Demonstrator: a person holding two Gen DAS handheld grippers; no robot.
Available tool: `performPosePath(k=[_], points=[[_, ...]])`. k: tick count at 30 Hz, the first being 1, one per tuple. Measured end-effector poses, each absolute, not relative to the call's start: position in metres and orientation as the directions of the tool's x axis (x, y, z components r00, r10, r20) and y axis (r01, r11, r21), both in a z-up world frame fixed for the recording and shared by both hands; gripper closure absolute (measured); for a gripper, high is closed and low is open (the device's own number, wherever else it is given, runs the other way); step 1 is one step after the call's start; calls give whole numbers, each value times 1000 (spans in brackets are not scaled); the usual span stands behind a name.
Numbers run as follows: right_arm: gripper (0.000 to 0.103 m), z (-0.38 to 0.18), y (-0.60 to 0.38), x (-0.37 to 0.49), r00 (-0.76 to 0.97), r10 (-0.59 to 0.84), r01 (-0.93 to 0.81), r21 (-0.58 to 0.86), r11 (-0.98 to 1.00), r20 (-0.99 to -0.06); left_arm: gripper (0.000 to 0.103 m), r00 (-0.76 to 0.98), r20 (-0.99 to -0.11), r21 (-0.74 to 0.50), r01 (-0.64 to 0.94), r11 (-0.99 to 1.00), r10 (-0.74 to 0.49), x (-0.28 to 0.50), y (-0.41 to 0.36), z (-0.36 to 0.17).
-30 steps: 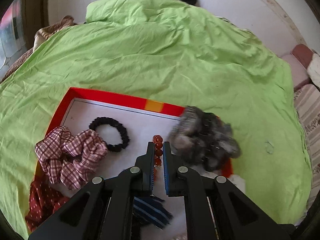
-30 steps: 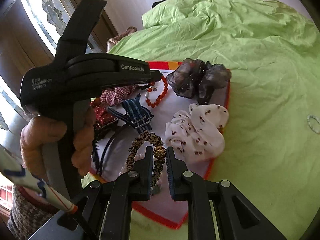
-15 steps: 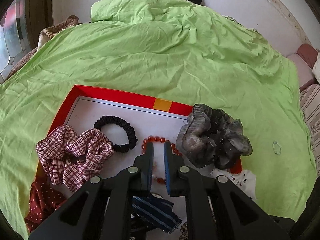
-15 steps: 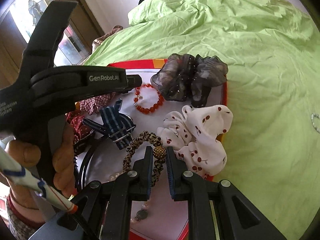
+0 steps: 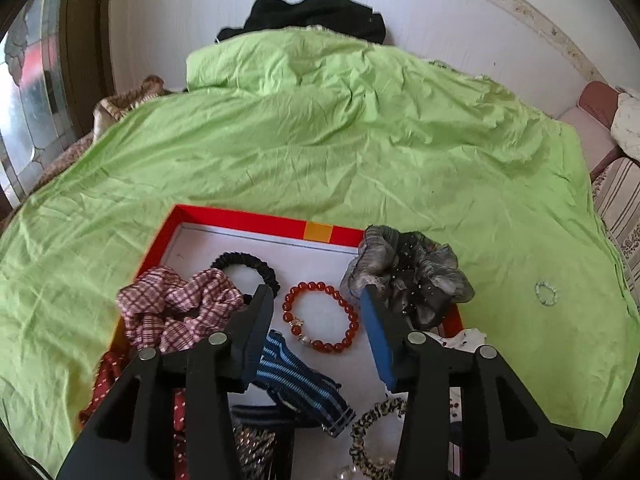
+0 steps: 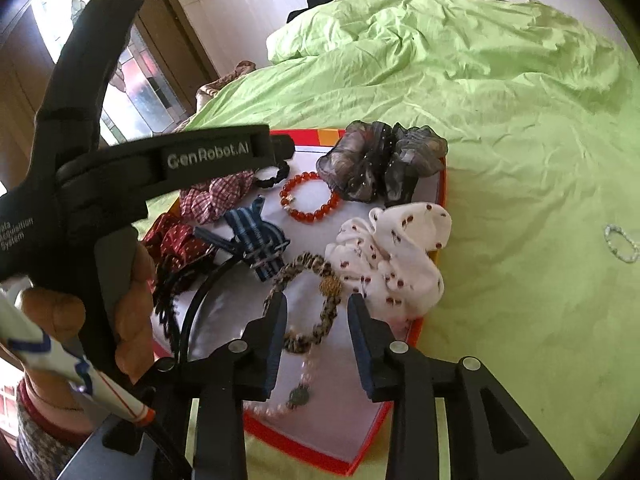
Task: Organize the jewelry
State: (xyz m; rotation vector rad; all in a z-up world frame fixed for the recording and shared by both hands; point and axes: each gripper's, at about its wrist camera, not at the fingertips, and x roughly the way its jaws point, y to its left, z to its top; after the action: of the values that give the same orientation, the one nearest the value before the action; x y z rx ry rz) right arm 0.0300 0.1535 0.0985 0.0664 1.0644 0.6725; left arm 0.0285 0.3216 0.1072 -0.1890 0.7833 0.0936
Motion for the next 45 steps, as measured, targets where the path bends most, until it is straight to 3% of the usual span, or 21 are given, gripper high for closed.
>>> performPosePath(k=[6,11,14,17,31,36,45], points=[[60,102,141,11,324,532,-464,358,810,-782,41,767,-635,-81,-190,978,96,-1,316,124],[54,107,125,-5,370,501,-450,321,834,-782,13,839,-477,46,-273,961,261,-38,302,145],[53,107,114,-11,385,484,-431,311,847,-786,5,867,-375,62,-330,942,328,-61,297,159],[53,105,99,-16,392,467,-396,313,863,-792,1,876,-332,35,-361,932,351,-76,297,171],[48,114,67,-36,470,374,-317,242,917,-800,0,848,-338,33,-422,906,408,-153,271,168],[43,118,68,-45,488,357,-324,214,921,-797,0,799,-421,38,-456,889,428,-167,277,152],[35,129,74,-60,530,310,-328,147,933,-789,0,781,-474,26,-449,893,407,-180,282,137]])
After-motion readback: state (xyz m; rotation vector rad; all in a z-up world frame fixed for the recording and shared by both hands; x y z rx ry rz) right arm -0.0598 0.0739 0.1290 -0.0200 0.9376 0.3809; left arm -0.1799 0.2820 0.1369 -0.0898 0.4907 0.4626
